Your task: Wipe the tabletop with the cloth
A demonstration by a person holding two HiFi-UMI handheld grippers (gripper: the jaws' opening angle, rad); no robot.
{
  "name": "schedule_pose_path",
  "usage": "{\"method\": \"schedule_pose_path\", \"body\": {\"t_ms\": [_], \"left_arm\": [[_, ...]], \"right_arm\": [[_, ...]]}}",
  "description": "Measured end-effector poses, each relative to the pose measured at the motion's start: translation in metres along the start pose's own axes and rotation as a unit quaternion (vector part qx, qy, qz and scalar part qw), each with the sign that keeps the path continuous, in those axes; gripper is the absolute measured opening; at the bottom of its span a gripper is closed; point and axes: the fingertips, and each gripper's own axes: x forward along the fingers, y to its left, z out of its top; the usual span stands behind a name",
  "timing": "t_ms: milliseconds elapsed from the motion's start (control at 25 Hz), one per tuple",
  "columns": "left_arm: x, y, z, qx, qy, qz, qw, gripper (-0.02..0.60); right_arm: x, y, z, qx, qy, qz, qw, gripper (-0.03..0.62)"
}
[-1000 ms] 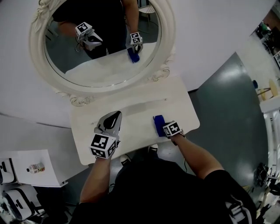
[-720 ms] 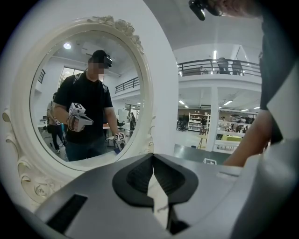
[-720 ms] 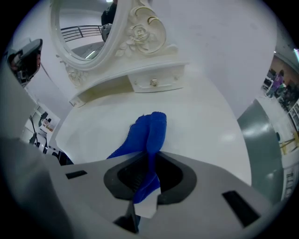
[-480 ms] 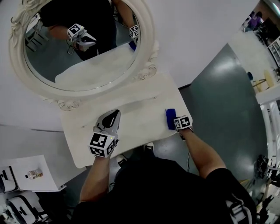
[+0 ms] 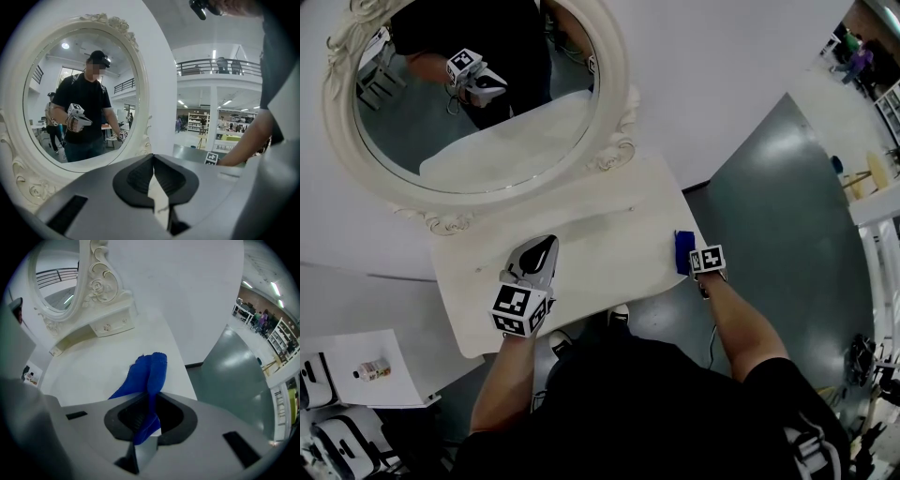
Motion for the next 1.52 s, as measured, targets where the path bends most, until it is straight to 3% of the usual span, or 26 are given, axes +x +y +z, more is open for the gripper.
{"method": "schedule_pose_path", "body": {"t_ms": [160, 360, 560, 960, 1240, 1520], "left_arm": [[-0.016, 0.01, -0.001, -0.002, -0.004, 0.014, 0.9999, 0.012], [-0.045, 0.026, -0.001, -0.006, -0.012, 0.038, 0.9992, 0.012], [-0.091, 0.05, -0.001, -0.009, -0.021, 0.079, 0.9966, 0.012], [-0.216, 0.106, -0.027, -0.033, -0.024, 0.186, 0.9817, 0.012], [-0.308, 0.137, -0.051, -0.055, -0.025, 0.259, 0.9641, 0.012], [-0.37, 0.163, -0.074, -0.08, -0.026, 0.298, 0.951, 0.012]], "right_arm": [[-0.005, 0.016, 0.01, -0.024, -0.006, -0.008, 1.0, 0.041], [-0.022, 0.09, 0.055, -0.099, -0.051, 0.056, 0.992, 0.041], [-0.037, 0.187, 0.109, -0.127, -0.09, 0.124, 0.98, 0.041], [-0.059, 0.421, 0.178, -0.236, -0.122, 0.24, 0.934, 0.041], [-0.057, 0.578, 0.184, -0.295, -0.116, 0.289, 0.903, 0.041], [-0.052, 0.708, 0.178, -0.328, -0.103, 0.329, 0.88, 0.04]]}}
